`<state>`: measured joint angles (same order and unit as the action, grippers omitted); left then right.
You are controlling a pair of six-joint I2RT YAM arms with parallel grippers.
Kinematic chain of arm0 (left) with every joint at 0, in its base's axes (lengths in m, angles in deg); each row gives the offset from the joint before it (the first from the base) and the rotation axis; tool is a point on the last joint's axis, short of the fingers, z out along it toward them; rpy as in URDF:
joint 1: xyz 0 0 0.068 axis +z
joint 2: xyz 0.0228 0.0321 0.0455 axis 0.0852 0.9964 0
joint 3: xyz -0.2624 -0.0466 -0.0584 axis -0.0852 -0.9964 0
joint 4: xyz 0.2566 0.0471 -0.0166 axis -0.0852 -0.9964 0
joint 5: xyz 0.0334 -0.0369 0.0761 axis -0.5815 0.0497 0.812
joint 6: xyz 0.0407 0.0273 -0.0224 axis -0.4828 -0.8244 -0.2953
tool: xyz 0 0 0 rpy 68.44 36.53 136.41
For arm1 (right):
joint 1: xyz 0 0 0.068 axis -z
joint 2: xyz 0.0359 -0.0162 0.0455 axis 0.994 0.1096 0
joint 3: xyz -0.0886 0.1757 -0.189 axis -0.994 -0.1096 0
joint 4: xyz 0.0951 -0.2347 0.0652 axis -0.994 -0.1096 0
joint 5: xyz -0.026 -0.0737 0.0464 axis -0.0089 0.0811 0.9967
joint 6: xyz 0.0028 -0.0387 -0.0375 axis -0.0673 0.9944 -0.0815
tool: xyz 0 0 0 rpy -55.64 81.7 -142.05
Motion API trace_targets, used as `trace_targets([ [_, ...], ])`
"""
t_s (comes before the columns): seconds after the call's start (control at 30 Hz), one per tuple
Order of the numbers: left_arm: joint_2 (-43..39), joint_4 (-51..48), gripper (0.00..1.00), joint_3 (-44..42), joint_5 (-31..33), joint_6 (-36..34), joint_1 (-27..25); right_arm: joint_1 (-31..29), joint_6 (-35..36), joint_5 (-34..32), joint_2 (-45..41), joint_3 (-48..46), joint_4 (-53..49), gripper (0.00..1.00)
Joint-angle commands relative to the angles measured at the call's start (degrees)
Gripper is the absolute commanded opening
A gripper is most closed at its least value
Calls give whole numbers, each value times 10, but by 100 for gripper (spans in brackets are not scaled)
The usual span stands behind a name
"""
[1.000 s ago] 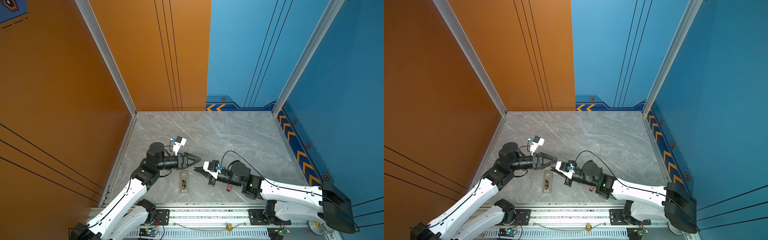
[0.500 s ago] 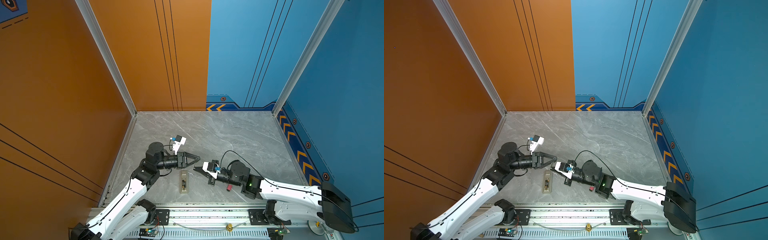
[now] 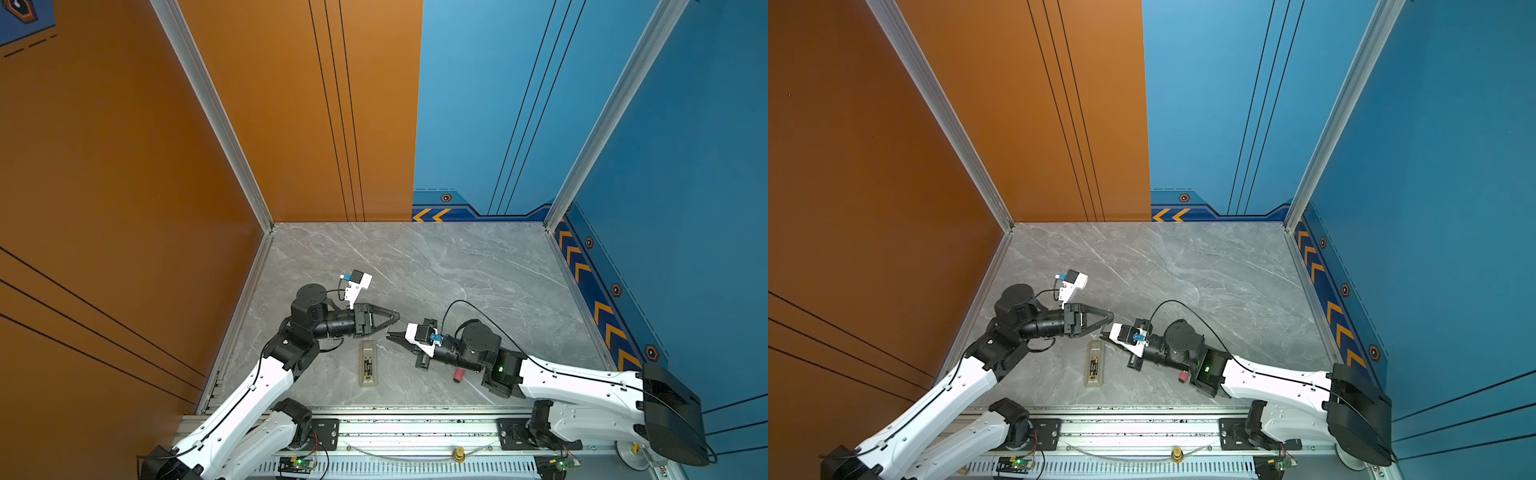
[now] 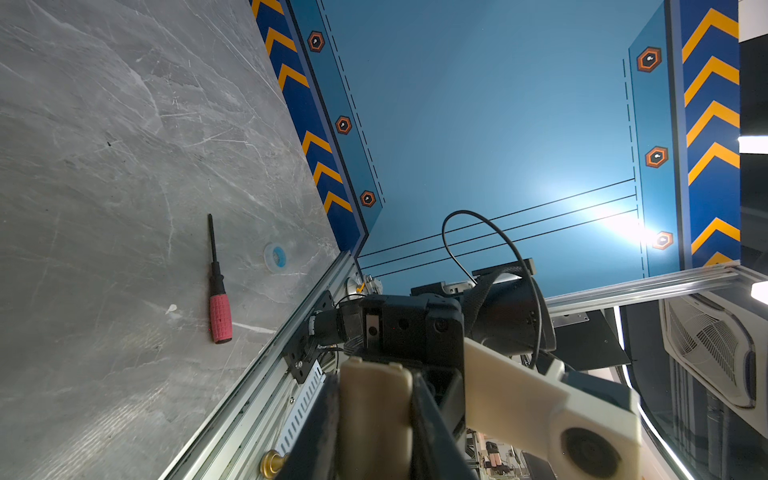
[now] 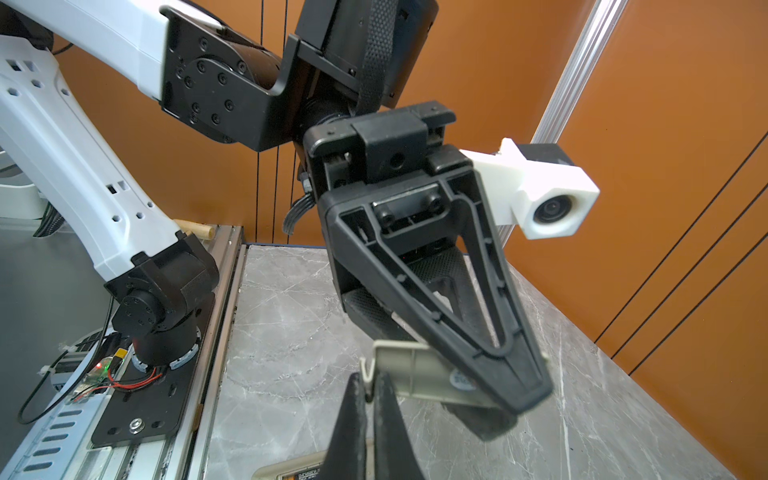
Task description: Load the batteries into the remote control
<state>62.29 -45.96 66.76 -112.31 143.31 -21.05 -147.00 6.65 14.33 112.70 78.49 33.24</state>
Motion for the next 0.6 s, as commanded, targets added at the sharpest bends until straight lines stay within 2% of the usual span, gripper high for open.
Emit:
trace_targets([
  [0.0,-5,18,24,1,-12,1,-4,5,5,4,4,17,11,4],
  [0.27,-5,18,19,1,-11,0,-2,6,8,0,8,19,4,12],
  [0.4,-6,16,17,3,-10,-3,-2,5,8,-4,6,19,-1,20],
  [0.57,-8,-6,12,5,-3,-18,2,5,9,-9,4,18,-4,21],
])
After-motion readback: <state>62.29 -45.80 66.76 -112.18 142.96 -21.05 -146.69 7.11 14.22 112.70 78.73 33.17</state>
